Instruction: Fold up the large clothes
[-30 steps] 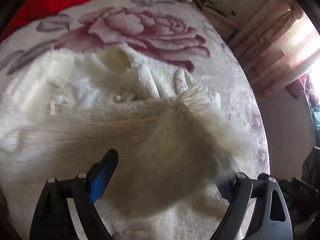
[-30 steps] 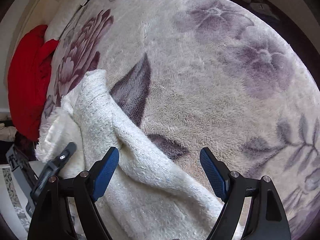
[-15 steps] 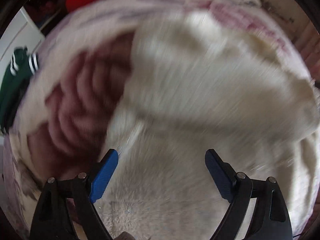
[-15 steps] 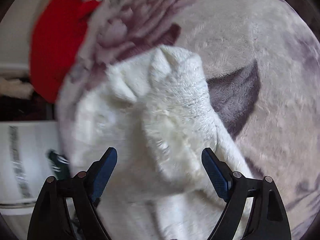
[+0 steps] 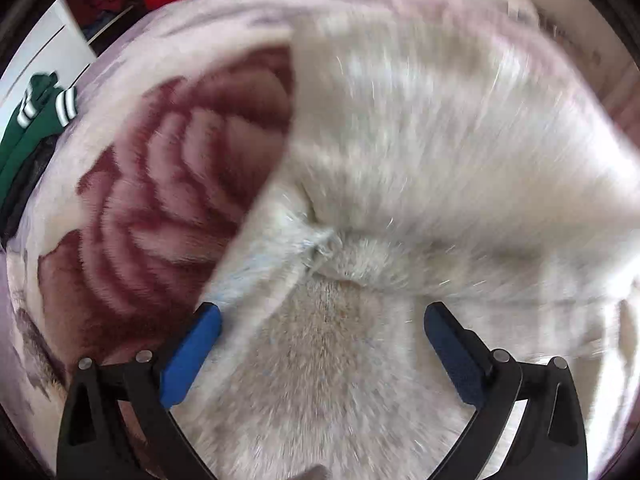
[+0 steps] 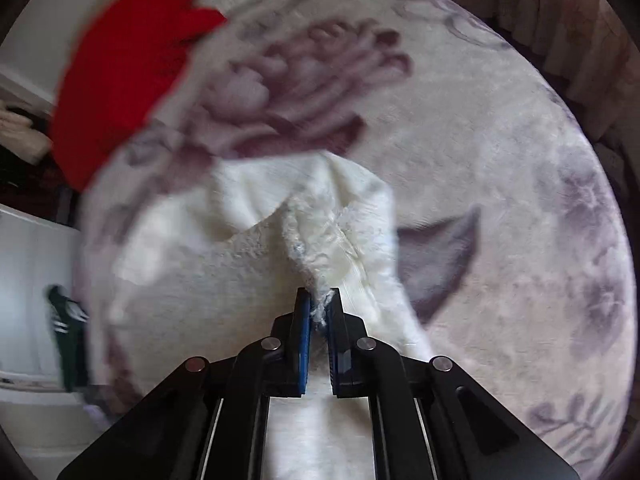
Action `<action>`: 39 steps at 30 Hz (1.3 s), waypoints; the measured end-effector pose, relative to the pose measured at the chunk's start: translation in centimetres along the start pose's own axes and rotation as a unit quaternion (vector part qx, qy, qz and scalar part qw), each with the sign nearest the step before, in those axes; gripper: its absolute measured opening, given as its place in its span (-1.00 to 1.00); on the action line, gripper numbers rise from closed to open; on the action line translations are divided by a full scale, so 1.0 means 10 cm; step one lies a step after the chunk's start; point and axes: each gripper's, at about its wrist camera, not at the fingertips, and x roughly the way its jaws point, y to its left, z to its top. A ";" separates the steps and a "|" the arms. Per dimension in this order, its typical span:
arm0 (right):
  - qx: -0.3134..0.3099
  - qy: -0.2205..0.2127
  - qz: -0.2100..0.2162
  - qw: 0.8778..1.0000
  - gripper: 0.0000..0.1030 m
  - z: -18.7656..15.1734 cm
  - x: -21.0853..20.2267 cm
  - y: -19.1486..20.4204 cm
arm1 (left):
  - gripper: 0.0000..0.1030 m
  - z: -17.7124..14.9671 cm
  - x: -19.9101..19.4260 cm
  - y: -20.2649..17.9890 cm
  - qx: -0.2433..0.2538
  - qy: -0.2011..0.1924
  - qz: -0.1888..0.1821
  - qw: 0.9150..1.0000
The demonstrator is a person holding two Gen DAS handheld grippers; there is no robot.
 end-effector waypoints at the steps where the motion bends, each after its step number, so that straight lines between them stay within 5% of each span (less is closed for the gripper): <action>1: -0.004 0.004 -0.040 0.999 -0.86 0.02 0.09 -0.02 | 1.00 0.03 -0.14 0.07 -0.015 -0.007 -0.005 1.000; 3: 0.008 0.047 -0.072 0.996 -0.86 0.05 0.32 -0.18 | 1.00 0.14 -0.36 0.22 -0.047 -0.020 -0.020 0.999; 7: 0.105 0.056 0.039 0.992 -0.83 0.02 0.19 -0.42 | 1.00 0.57 -0.37 0.36 -0.074 -0.038 -0.054 0.995; 11: 0.111 0.019 0.092 0.989 -0.48 -0.01 -0.02 -0.25 | 1.00 1.11 0.14 -0.15 0.001 -0.010 -0.029 1.000; 15: 0.102 0.026 0.082 0.991 -0.26 0.05 0.07 -0.08 | 1.00 1.48 0.78 -0.50 0.034 0.032 0.029 0.999; 18: 0.099 0.025 0.069 0.992 -0.18 0.10 0.12 -0.07 | 1.00 1.61 0.90 -0.55 0.039 0.047 0.034 0.998; 20: 0.092 0.013 0.065 0.994 0.17 0.12 0.11 -0.08 | 1.00 1.57 0.80 -0.57 0.046 0.029 0.033 0.998; 23: 0.072 0.013 0.086 0.994 0.43 0.15 0.21 -0.07 | 1.00 1.38 0.66 -0.50 0.038 0.017 0.019 0.999; 25: 0.047 0.056 0.097 0.993 0.39 0.15 0.46 -0.04 | 1.00 1.21 0.58 -0.36 0.019 0.019 0.010 1.000; 26: 0.039 0.070 0.080 0.994 -0.05 0.14 0.58 -0.05 | 1.00 1.16 0.52 -0.31 0.010 0.014 0.007 1.000; 28: 0.044 0.080 0.057 0.994 -0.52 0.11 0.75 -0.12 | 1.00 1.10 0.42 -0.21 -0.010 0.009 0.002 1.000; 30: 0.062 0.069 0.072 0.993 -0.70 0.11 0.70 -0.14 | 1.00 1.07 0.28 -0.11 -0.030 -0.005 -0.009 1.000; 34: 0.072 0.027 0.031 0.997 -0.74 0.17 0.52 -0.19 | 1.00 1.06 0.29 -0.07 -0.034 -0.008 -0.007 0.999; 36: 0.060 0.091 0.030 0.994 -0.66 0.19 0.76 -0.20 | 1.00 1.04 0.23 -0.08 -0.030 -0.007 0.005 1.000; 39: 0.072 0.100 0.065 0.990 -0.19 0.30 0.65 -0.27 | 1.00 1.03 0.07 -0.17 -0.014 -0.032 0.006 0.999</action>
